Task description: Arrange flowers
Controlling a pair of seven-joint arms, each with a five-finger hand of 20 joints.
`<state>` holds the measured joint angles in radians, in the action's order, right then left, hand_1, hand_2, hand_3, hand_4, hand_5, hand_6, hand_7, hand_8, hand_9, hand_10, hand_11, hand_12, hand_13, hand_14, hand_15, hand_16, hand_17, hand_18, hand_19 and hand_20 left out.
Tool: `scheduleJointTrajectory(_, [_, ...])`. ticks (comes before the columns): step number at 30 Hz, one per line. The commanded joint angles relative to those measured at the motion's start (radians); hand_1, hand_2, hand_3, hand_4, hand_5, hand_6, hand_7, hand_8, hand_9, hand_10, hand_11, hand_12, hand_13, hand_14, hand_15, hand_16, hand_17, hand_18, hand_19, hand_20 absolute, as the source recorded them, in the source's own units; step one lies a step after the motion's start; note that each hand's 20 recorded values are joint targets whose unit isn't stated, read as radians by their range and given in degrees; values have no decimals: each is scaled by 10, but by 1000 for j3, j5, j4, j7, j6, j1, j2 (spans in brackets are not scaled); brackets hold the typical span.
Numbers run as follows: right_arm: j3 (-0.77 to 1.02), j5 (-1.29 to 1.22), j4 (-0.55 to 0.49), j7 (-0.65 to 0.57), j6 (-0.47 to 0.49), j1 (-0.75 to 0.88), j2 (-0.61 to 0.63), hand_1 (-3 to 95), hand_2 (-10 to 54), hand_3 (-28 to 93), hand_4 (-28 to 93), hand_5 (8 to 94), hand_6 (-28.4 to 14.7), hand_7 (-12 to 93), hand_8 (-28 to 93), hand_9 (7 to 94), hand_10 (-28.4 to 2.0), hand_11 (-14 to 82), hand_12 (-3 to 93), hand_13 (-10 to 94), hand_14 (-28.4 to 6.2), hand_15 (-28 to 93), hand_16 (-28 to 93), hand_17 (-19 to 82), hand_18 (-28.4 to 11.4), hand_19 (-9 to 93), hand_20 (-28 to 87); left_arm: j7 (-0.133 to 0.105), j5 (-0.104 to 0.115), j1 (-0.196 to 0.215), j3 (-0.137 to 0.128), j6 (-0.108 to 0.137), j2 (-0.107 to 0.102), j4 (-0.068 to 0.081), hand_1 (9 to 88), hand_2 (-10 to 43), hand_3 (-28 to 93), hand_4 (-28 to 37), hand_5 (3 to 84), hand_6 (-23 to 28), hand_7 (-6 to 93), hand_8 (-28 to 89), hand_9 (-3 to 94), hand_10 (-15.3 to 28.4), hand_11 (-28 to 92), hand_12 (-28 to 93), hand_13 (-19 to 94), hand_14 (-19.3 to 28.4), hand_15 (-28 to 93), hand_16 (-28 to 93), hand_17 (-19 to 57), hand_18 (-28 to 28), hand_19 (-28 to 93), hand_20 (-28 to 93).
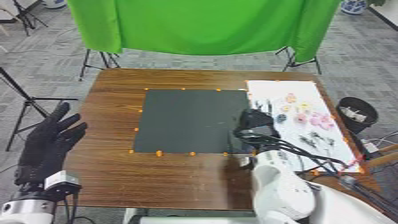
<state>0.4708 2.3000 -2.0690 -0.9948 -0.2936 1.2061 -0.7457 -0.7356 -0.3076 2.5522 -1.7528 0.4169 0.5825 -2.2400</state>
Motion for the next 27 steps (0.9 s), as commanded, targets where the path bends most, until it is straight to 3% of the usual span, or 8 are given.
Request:
scheduleJointTrajectory(1, [-45, -43, 73, 81, 59, -127, -181, 499, -83, 813, -152, 785, -38, 364, 284, 796, -130, 541, 390, 792, -83, 850, 243, 379, -182, 805, 123, 39, -23, -39, 8, -3, 1, -1, 309, 75, 621, -199, 353, 82, 96, -79, 304, 168, 253, 98, 183, 217, 506, -104, -97, 199, 411, 92])
scheduleJointTrajectory(4, [-67, -75, 115, 115, 92, -157, -240, 498, -84, 813, -150, 785, -37, 364, 284, 796, -130, 541, 390, 793, -81, 850, 243, 377, -183, 805, 125, 49, -31, -53, 13, -7, 8, 0, 309, 76, 620, -198, 352, 83, 95, -80, 302, 168, 253, 97, 183, 216, 505, -103, -97, 199, 410, 93])
scheduleJointTrajectory(7, [-91, -74, 160, 139, 116, -180, -296, 498, -85, 814, -150, 785, -37, 364, 286, 797, -130, 541, 391, 793, -81, 849, 244, 374, -183, 804, 128, 88, -56, -88, 17, -19, 26, 5, 310, 76, 619, -197, 351, 83, 93, -80, 299, 166, 253, 97, 182, 215, 503, -104, -96, 199, 410, 93])
scheduleJointTrajectory(11, [-127, -89, 221, 147, 126, -209, -354, 498, -85, 813, -150, 785, -36, 363, 285, 798, -130, 540, 390, 793, -81, 849, 244, 372, -183, 802, 131, 109, -63, -160, 67, -39, 20, 26, 312, 78, 615, -195, 350, 83, 92, -79, 297, 166, 253, 95, 180, 212, 499, -104, -96, 198, 408, 94])
scheduleJointTrajectory(12, [-133, -99, 235, 143, 128, -211, -366, 498, -86, 813, -150, 785, -36, 363, 285, 798, -130, 541, 390, 793, -82, 849, 244, 372, -184, 801, 131, 134, -77, -183, 77, -47, 35, 29, 312, 77, 615, -193, 350, 83, 92, -79, 295, 166, 254, 94, 180, 211, 498, -103, -96, 198, 408, 94])
scheduleJointTrajectory(17, [-138, -107, 296, 127, 150, -215, -418, 499, -86, 811, -151, 785, -35, 364, 284, 798, -129, 541, 389, 794, -81, 848, 244, 365, -185, 799, 135, 184, -115, -277, 127, -76, 55, 47, 313, 76, 616, -191, 347, 83, 90, -78, 290, 164, 256, 92, 177, 208, 497, -104, -96, 197, 406, 95])
scheduleJointTrajectory(24, [-157, -141, 360, 98, 192, -230, -479, 499, -84, 807, -152, 786, -33, 361, 279, 798, -128, 541, 383, 794, -81, 848, 244, 359, -186, 795, 143, 216, -141, -345, 164, -89, 74, 57, 314, 75, 616, -188, 347, 83, 89, -76, 282, 163, 256, 88, 169, 205, 500, -106, -95, 195, 401, 96])
scheduleJointTrajectory(27, [-180, -157, 384, 82, 190, -251, -494, 500, -83, 802, -155, 784, -32, 361, 276, 798, -129, 542, 381, 794, -81, 846, 244, 356, -185, 793, 146, 220, -144, -366, 176, -95, 69, 61, 314, 75, 617, -188, 347, 84, 90, -75, 282, 166, 257, 88, 168, 206, 500, -107, -96, 194, 401, 96])
